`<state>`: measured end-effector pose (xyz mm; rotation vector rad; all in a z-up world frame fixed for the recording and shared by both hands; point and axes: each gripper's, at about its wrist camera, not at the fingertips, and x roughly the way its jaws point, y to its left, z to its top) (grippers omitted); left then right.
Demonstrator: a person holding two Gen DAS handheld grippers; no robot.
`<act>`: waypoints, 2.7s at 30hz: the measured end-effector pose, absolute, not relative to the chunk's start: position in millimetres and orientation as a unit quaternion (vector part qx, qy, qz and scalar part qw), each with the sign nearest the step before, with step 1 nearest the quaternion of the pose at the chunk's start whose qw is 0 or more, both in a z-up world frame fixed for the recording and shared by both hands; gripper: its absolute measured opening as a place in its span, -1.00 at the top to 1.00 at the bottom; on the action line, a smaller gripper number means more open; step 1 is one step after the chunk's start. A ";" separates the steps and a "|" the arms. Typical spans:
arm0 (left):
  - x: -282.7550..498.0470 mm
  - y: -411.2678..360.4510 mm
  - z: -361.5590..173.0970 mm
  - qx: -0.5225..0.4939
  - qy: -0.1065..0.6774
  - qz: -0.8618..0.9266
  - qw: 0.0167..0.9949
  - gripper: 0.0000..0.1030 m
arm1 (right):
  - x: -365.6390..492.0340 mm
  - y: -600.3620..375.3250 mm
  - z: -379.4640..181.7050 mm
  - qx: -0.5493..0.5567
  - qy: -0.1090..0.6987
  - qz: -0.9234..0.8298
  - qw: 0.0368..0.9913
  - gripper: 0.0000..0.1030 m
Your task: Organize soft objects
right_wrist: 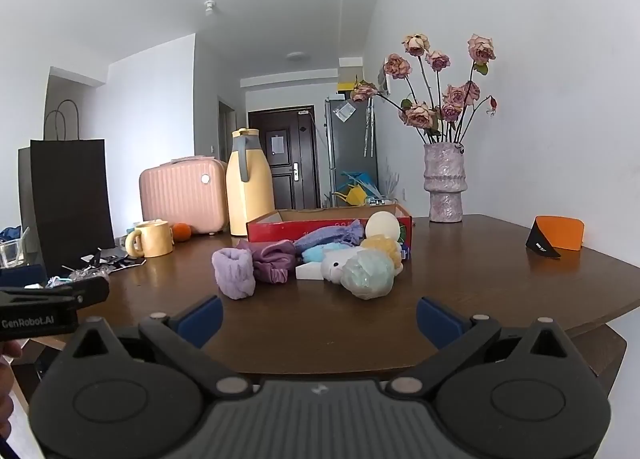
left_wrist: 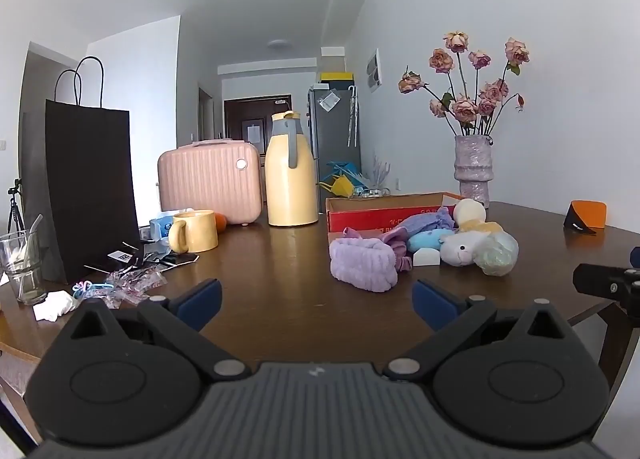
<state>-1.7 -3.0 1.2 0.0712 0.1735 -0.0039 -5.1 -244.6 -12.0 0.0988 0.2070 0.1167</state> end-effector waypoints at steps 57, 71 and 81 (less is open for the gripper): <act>-5.7 -4.0 -2.8 0.040 0.078 -0.005 0.996 -1.00 | -8.0 -247.3 -14.7 0.053 0.103 0.053 0.992 -1.00; -6.4 -7.3 -1.8 0.043 0.075 -0.007 0.996 -1.00 | -6.7 -247.8 -15.8 0.055 0.106 0.053 0.991 -1.00; -6.6 -8.6 -2.5 0.047 0.072 -0.009 0.996 -1.00 | -4.6 -248.1 -17.3 0.057 0.109 0.053 0.991 -1.00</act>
